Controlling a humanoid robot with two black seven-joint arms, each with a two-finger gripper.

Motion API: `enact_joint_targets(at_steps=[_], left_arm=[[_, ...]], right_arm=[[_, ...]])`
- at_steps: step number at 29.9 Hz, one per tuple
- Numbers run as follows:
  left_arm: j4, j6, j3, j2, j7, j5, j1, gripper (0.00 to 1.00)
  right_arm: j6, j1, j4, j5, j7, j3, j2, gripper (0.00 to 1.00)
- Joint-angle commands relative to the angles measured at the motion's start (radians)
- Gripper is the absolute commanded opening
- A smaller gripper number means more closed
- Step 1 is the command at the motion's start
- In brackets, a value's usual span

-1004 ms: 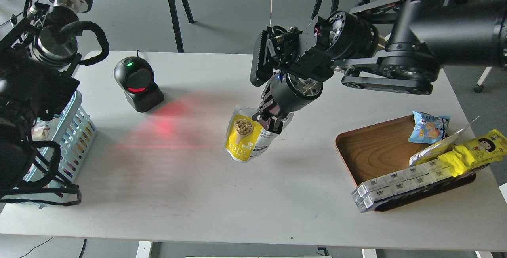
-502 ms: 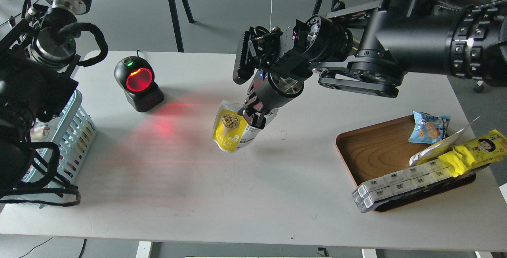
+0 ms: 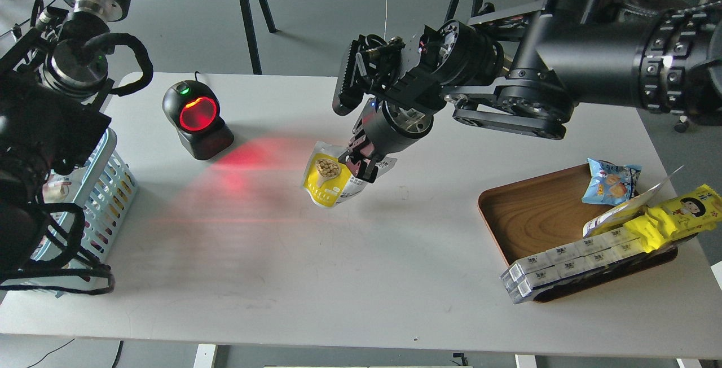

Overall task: Scan snack and place in basket
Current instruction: 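Carry the pouch toward the scanner and lower it onto the table, then open the right gripper and withdraw it from the pouch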

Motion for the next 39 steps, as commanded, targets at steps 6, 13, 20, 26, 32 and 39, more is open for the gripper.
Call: enact_joint_targets(at_steps=[6,13,20,26,32,39], left_arm=[[0.0,0.0,0.0,0.001,0.0,0.0,0.002,1.0],[0.0,0.0,0.0,-0.001,0.0,0.0,0.003,1.0],[0.0,0.0,-0.002,0.001,0.0,0.0,0.003,1.0],[0.0,0.0,-0.002,0.001,0.0,0.0,0.006,1.0],[0.0,0.0,-0.002,0.002,0.0,0.0,0.005,1.0],[0.0,0.0,-0.002,0.004,0.001,0.0,0.003,1.0]], right_arm=[[0.003,-0.005,0.0,0.0,0.0,-0.006,0.0,0.0],[0.004,-0.011,0.001,-0.002,0.0,-0.008,0.0,0.02],[0.004,-0.011,0.005,-0.002,0.0,-0.008,0.0,0.1],[0.004,0.004,0.018,0.0,0.0,-0.008,0.0,0.3],[0.004,0.088,0.08,0.023,0.0,0.009,0.0,0.61],[0.006,0.196,0.202,0.069,0.0,0.043,-0.089,0.96]])
